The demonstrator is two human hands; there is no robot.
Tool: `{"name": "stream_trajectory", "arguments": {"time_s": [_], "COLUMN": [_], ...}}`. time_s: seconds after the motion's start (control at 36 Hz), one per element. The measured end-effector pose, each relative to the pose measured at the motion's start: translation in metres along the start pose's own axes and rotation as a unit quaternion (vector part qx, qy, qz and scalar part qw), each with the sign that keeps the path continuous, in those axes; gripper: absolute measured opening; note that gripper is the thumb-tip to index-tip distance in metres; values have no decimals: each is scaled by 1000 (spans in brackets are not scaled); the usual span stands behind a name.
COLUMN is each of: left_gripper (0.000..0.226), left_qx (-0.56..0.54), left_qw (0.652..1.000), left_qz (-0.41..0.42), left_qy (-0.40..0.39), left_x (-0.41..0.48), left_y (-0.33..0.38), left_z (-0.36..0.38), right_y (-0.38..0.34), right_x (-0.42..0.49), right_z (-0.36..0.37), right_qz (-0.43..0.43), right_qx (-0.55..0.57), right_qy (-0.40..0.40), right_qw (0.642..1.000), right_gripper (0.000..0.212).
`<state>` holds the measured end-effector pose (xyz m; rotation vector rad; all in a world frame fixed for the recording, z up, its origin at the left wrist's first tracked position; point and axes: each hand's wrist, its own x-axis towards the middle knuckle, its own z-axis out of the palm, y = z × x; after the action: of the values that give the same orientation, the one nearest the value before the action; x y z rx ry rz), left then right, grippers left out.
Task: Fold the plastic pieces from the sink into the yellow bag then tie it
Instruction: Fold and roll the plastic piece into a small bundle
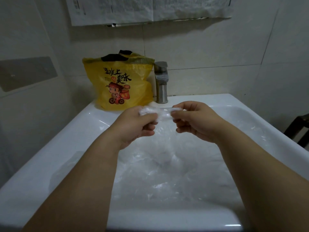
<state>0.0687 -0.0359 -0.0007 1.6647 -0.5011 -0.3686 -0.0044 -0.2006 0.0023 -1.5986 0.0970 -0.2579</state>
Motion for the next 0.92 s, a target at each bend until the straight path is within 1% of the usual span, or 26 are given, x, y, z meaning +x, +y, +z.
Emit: {"name": "stream_trajectory", "arguments": {"time_s": [0.08,0.17,0.25,0.33,0.44,0.61,0.64,0.69,0.72,0.75,0.81,0.86,0.92], "left_gripper": [9,9,13,21,25,27,25,13,8,9,1,5,4], "left_qx": [-55,-105,-158,-191,-213,-238,-247,-261,-255,-232,-162,-113,-100], "left_qw": [998,994,987,980,975,968,966,961,962,969,985,993,994], "left_qz": [3,11,15,26,24,11,9,7,10,14,25,32,33], "left_qy": [-12,-24,-35,-44,-53,-77,-81,-94,-96,-85,-46,-18,-12], "left_x": [-2,-4,-6,-8,-8,-7,-8,-10,-11,-11,-10,-7,-6], "left_y": [5,8,11,12,13,13,14,14,15,14,12,10,9], "left_z": [0,-2,-4,-4,-2,-2,-3,-4,-3,-3,0,2,2], "right_y": [-2,-4,-7,-9,-8,-8,-8,-8,-8,-8,-8,-8,-8], "right_x": [-1,-3,-5,-5,-3,-1,-1,-1,-2,-2,-3,-4,-3], "right_z": [-3,-5,-9,-11,-12,-11,-11,-11,-11,-10,-9,-7,-6], "right_qz": [13,39,62,70,67,45,42,32,27,23,15,6,-2], "right_qx": [44,102,154,189,200,194,192,181,171,158,126,98,88], "right_qy": [-7,-42,-73,-88,-88,-67,-62,-55,-53,-53,-53,-48,-42], "right_qw": [999,993,983,976,974,978,978,981,983,986,990,994,995], "right_gripper": [7,8,8,15,23,31,31,30,29,28,26,24,20]}}
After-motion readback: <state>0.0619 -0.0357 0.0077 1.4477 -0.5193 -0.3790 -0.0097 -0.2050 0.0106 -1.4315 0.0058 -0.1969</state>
